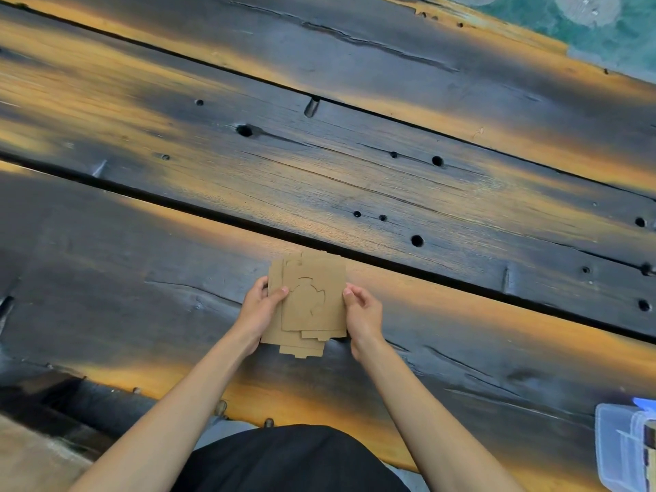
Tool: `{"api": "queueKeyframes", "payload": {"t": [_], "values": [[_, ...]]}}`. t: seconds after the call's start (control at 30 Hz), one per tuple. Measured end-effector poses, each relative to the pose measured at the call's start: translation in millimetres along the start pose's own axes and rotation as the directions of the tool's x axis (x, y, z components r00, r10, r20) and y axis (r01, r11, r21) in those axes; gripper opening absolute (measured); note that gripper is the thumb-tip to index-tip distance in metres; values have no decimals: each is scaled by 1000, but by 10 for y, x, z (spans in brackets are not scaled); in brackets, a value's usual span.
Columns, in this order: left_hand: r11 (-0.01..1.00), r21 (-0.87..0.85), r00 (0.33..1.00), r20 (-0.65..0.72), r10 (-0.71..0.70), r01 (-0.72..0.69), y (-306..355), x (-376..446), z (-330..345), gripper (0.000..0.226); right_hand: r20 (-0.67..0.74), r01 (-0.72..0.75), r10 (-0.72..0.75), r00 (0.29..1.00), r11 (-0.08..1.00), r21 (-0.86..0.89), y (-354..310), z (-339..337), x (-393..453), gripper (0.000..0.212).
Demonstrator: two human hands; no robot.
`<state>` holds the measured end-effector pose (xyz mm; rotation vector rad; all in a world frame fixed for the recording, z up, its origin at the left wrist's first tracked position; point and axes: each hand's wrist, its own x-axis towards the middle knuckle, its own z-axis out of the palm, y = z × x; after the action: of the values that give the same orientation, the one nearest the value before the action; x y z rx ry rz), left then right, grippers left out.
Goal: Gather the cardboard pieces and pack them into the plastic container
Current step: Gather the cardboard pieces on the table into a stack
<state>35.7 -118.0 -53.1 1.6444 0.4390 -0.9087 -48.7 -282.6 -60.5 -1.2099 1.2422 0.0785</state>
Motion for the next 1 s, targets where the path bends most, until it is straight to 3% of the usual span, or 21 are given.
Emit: {"api": "queueKeyframes", "payload": {"t": [0.17, 0.4, 0.5, 0.6, 0.77, 0.9, 1.0], "values": [[1000, 0, 1000, -18, -12, 12, -22, 14, 6, 27, -48, -15, 18, 999, 999, 48, -25, -87, 81, 24], [979, -190, 997, -30, -74, 66, -18, 22, 81, 21, -28, -19, 20, 999, 999, 27, -7, -80, 70, 20], [981, -185, 998, 11, -58, 59, -1, 16, 102, 24, -34, -21, 22, 999, 999, 30, 19, -6, 37, 18], [997, -69, 1000, 23, -16, 17, 24, -22, 117, 43, -46, -36, 36, 998, 999, -4, 48, 48, -1, 18], [976, 127, 984, 32, 174, -177, 207, -119, 178, 47, -83, 17, -25, 996, 995, -96, -22, 17, -14, 16], [840, 346, 908, 143, 394, -419, 420, -237, 222, 49, -119, 258, -284, 951, 946, -197, -219, -99, -47, 27], [640, 538, 822, 205, 532, -548, 565, -328, 303, 49, -133, 400, -439, 889, 883, -245, -385, -159, -75, 36]]}}
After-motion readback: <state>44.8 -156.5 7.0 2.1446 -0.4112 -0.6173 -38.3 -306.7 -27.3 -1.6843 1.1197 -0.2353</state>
